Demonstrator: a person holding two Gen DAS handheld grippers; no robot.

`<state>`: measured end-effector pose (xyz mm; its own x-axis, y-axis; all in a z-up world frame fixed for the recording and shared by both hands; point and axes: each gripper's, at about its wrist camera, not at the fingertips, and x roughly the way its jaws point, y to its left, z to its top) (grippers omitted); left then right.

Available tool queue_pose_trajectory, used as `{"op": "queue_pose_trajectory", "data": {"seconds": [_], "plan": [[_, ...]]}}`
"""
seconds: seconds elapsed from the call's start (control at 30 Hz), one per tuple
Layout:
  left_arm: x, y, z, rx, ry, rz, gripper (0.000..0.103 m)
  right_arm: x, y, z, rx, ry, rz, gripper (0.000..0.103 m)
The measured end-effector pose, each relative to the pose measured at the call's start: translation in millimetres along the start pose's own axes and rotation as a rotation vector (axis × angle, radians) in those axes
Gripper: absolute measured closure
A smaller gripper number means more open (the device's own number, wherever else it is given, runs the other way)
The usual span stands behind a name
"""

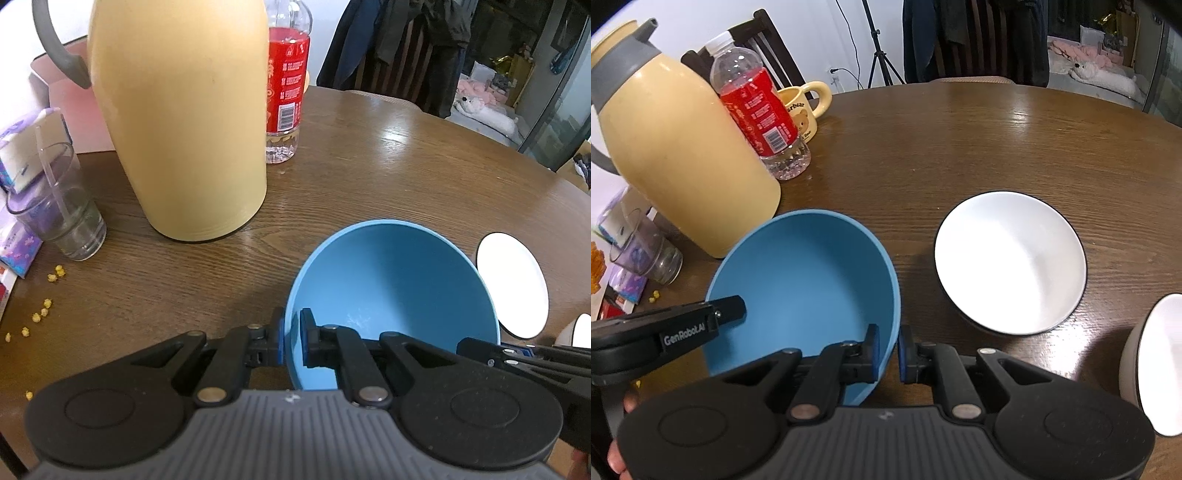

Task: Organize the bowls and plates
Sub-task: 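Lift and carry the blue bowl with both grippers beside the plate stack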

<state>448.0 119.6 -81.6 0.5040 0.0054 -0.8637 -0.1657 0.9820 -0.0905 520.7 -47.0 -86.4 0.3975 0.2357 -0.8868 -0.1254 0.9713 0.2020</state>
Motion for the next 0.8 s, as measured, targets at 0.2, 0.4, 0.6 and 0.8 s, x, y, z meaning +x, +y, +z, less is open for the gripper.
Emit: {"op": "queue_pose_trajectory", "data": {"seconds": [0.2,0.4,0.6,0.8], "plan": [[-17,-5,-10,0.011,-0.008,-0.004,0.094,-18,1,-11,-0.007,-0.012,-0.004,0.093],[-34,-18,-21,0.034,-0.024,-0.018,0.094,-37,-5,-24,0.007,-0.034,-0.016,0.093],[-52,-41,-34,0.074,-0.038,-0.041,0.094,-60,-23,-42,0.037,-0.056,-0.038,0.093],[-69,-65,-51,0.105,-0.047,-0.064,0.094,-84,-43,-62,0.058,-0.072,-0.053,0.093]]}}
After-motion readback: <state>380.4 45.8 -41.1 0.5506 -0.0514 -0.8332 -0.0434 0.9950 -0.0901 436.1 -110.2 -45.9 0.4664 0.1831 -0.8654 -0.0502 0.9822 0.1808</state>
